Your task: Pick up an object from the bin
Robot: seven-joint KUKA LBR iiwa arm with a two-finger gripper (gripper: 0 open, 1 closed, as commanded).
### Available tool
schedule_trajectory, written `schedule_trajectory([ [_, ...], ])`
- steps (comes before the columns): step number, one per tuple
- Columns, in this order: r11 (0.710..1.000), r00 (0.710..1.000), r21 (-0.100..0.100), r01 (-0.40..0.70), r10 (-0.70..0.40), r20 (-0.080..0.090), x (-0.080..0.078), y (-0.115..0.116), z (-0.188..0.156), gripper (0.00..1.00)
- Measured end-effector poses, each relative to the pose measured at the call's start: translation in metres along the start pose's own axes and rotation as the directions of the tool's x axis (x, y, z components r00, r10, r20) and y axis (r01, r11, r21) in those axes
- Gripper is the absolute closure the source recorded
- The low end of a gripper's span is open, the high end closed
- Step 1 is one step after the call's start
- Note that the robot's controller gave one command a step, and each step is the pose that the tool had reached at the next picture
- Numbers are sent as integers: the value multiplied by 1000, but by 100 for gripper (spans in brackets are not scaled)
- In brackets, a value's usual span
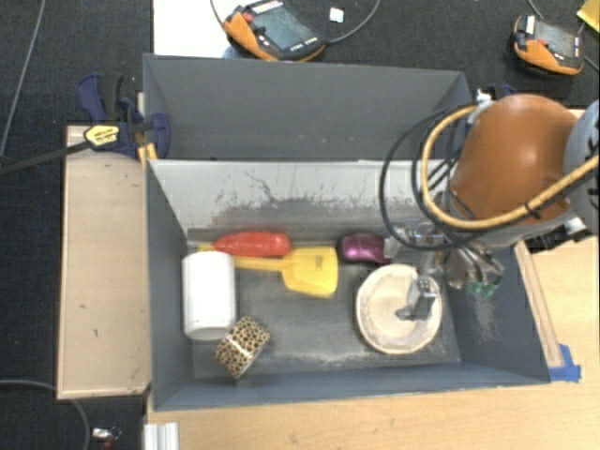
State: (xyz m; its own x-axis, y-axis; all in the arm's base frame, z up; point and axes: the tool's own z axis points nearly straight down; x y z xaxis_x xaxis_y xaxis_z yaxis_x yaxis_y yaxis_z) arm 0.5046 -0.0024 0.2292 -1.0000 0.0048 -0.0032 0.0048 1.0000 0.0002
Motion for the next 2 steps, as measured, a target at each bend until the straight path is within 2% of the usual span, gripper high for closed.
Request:
schedule_trajectory([
  [1,1000,1000,0,0,0,0,0,0,0,0],
  [2,988,988,-1,157,-157,-2,4,-4,70,0],
])
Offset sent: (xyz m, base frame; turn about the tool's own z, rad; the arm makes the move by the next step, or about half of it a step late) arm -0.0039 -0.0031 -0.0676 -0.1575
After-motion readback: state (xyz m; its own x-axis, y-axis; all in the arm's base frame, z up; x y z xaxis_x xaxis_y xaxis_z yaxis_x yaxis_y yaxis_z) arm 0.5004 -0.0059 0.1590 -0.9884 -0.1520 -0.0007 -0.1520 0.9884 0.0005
